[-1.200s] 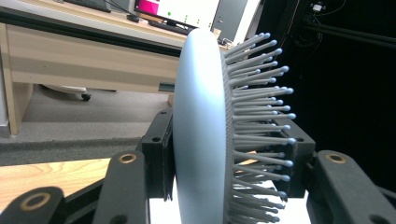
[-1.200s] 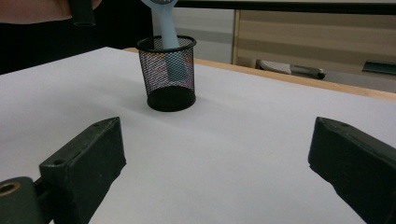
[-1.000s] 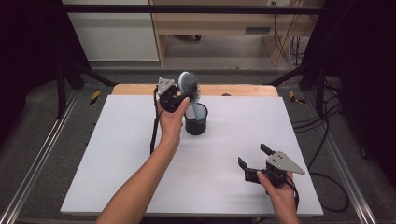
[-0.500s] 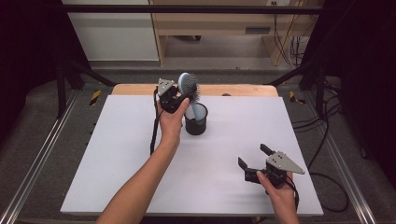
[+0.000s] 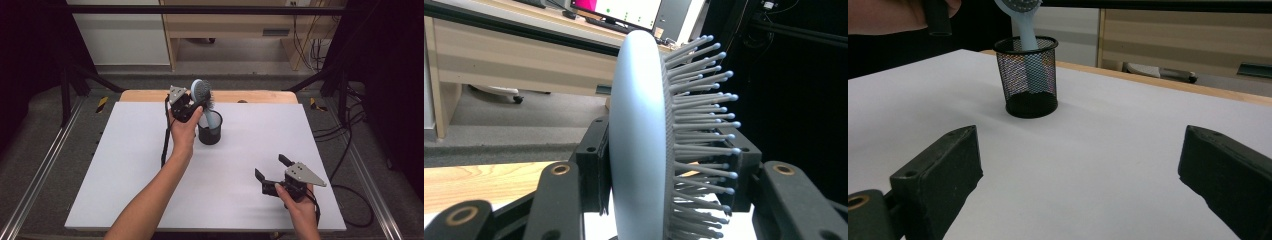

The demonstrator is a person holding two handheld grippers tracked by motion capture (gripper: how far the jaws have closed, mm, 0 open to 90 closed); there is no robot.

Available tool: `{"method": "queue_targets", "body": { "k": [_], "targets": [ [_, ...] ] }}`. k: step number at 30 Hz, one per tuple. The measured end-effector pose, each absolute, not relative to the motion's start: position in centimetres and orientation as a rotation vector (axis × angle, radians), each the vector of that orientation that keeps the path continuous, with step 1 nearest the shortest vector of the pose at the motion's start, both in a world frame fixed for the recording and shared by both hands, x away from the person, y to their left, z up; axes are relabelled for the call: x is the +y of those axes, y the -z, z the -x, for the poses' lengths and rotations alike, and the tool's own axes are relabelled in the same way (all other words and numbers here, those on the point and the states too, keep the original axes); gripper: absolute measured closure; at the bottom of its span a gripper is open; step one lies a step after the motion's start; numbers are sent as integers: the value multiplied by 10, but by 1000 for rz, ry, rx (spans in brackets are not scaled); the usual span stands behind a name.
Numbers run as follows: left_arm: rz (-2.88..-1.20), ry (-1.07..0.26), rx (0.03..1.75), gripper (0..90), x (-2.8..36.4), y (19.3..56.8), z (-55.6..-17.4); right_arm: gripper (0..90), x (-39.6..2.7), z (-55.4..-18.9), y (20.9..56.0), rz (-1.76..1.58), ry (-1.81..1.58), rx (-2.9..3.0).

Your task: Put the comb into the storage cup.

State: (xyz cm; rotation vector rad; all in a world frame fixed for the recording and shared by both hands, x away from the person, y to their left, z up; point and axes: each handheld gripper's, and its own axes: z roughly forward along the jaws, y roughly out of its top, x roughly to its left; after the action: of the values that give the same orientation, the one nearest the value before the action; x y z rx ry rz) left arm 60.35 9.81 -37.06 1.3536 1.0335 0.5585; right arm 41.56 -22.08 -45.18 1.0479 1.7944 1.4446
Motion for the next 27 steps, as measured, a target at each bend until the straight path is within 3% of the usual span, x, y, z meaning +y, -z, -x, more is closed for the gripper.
{"method": "queue_targets", "body": {
  "k": [27],
  "targets": [
    [-1328,-528,1064,490,97,382,-604,37,-221,-416,452,-1048,-1450,1803]
  ]
}}
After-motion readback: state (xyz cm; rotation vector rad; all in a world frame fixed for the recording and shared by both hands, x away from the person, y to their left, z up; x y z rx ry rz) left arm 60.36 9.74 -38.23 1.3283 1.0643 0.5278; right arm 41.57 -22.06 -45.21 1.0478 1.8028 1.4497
